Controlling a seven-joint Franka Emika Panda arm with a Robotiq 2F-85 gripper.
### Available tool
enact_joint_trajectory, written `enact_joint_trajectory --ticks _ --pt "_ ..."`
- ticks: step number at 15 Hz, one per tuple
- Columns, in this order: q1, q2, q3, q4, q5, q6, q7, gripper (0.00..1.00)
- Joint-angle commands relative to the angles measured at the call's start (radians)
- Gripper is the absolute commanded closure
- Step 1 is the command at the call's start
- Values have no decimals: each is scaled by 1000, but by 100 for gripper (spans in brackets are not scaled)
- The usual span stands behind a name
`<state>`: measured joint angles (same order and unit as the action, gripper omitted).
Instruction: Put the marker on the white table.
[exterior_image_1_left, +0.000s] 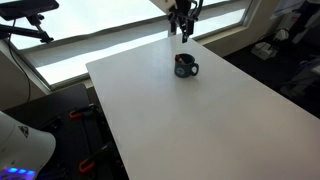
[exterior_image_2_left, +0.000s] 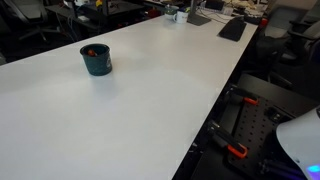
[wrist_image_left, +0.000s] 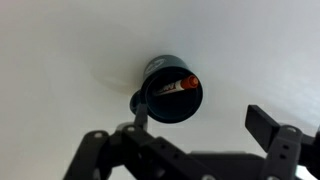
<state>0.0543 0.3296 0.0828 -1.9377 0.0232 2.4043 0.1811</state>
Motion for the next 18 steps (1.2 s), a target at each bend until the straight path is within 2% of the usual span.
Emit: enact_joint_trajectory --ticks 1,4,7,10,11,12,13,18 --pt "19 64 -12 12 34 120 23 0" --pt "29 105 -17 7 74 237 82 0" --pt "44 134 -27 8 106 301 150 0" --pt "76 157 -60 22 117 275 256 5" --pt "94 162 -80 32 105 236 300 1" --pt "101 166 -91 39 105 205 330 3" --pt "80 155 -71 9 107 260 258 3" --pt "96 165 -89 19 105 237 303 1"
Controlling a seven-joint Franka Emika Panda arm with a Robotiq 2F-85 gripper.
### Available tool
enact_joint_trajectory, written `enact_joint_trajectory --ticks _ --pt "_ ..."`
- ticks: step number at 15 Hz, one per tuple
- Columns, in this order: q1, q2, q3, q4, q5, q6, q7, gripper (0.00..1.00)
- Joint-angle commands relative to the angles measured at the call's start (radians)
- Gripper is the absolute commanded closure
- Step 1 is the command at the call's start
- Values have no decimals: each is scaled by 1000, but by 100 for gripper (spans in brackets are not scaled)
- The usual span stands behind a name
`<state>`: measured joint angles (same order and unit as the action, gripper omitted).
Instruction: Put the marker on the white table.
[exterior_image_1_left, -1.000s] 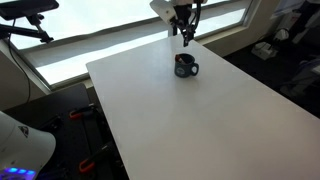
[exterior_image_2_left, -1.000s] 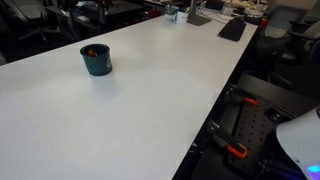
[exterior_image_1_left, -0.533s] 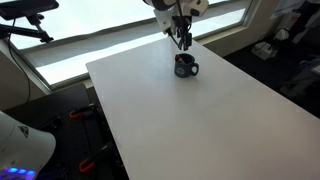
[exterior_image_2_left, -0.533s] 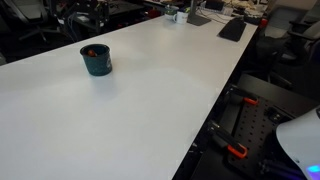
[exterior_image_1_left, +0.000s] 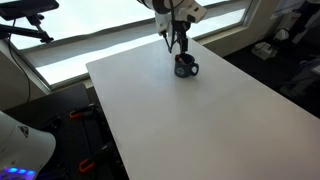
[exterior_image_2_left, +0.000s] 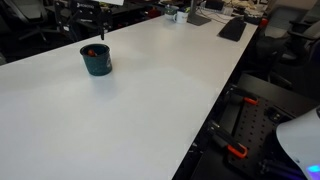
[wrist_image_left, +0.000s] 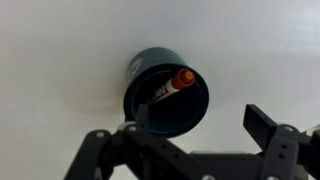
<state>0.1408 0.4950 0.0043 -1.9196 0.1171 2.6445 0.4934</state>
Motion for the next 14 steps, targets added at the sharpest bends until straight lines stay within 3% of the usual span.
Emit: enact_joint_trajectory --ticks 1,7,13,14 --pt "21 4 -27 2 -3 5 12 0" --pt "46 75 -68 24 -8 25 52 0" --pt "43 111 -61 25 7 13 38 0" --pt "44 115 -61 30 7 13 38 5"
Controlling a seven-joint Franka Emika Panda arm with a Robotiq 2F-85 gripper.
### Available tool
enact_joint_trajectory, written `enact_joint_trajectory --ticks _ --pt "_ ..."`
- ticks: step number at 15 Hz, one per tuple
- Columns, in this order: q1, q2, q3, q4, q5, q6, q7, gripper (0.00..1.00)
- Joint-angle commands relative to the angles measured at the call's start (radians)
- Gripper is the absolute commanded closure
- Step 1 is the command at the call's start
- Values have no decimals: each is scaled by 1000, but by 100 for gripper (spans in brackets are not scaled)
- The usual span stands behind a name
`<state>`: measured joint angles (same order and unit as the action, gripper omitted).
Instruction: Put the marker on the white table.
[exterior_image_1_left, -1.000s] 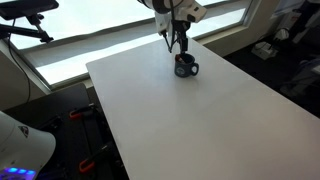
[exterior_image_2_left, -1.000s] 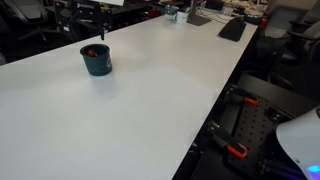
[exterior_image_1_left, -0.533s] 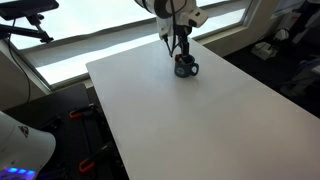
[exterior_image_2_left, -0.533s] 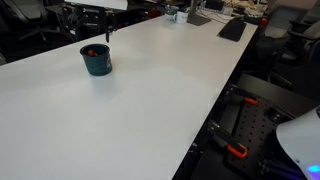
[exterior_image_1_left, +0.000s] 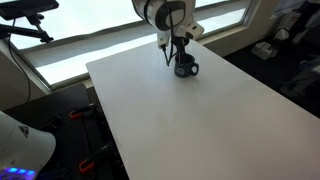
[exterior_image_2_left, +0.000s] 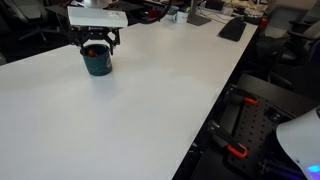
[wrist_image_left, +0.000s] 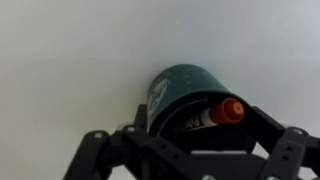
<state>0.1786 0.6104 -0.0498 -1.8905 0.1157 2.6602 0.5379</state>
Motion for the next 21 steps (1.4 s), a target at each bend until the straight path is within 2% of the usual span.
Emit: enact_joint_trajectory --ticks 1,2,3,13,21 --pt "4 -3 -5 -1 10 -2 -9 28" --pt "2 -4 -5 -1 11 -6 -11 30" --pt "2 -4 -7 -1 10 -7 -9 2" --pt "36 -57 -42 -29 -51 -52 0 0" --pt "42 -48 -19 -34 -56 21 -17 0"
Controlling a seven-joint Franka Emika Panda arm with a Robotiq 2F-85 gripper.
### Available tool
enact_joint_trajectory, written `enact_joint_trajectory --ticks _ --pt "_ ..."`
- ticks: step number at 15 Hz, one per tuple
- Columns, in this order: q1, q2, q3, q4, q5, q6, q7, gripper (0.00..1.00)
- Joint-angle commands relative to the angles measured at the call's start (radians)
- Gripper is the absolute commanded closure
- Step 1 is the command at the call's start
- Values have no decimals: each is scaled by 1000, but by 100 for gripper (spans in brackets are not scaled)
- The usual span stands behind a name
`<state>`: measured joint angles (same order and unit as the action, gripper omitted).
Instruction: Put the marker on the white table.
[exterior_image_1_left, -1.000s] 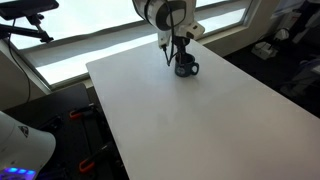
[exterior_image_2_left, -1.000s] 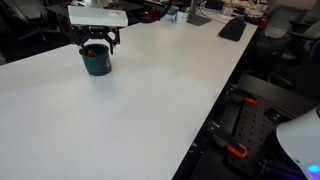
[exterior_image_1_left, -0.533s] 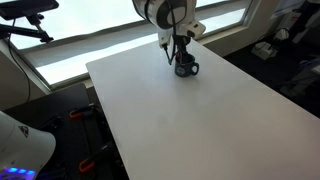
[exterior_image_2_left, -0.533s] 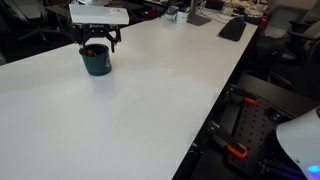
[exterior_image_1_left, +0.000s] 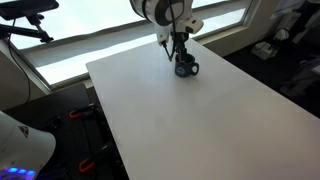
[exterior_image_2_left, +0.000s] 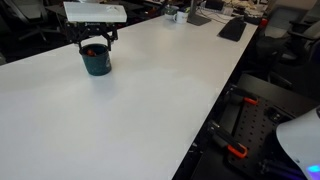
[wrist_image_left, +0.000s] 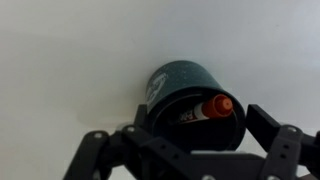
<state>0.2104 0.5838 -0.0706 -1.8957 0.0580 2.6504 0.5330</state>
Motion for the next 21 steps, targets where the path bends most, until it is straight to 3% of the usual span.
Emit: enact_joint_trajectory --ticks 1,3,7,8,9,10,11,12,13,14,17,18,21 --pt "13 -19 2 -29 0 38 -13 1" --pt "19 -17 2 -29 -1 45 -13 25" --pt "20 -15 1 -27 0 54 -11 53" --pt "21 -13 -2 -26 -1 57 -9 55" --pt "21 -12 -4 -25 -1 60 -8 44" --pt "22 -11 -5 -24 -2 62 -7 47" --pt "22 -11 -5 -24 -2 63 -7 44" --pt "22 -11 -5 -25 -2 63 -9 62" --pt "22 -11 -5 -26 -2 65 -9 70" --pt "21 -11 -4 -27 -2 64 -11 71" --pt "19 -15 -5 -31 -2 68 -15 94" --pt "19 -15 -5 -31 -2 69 -15 98" --pt "20 -15 -7 -33 -3 70 -15 94"
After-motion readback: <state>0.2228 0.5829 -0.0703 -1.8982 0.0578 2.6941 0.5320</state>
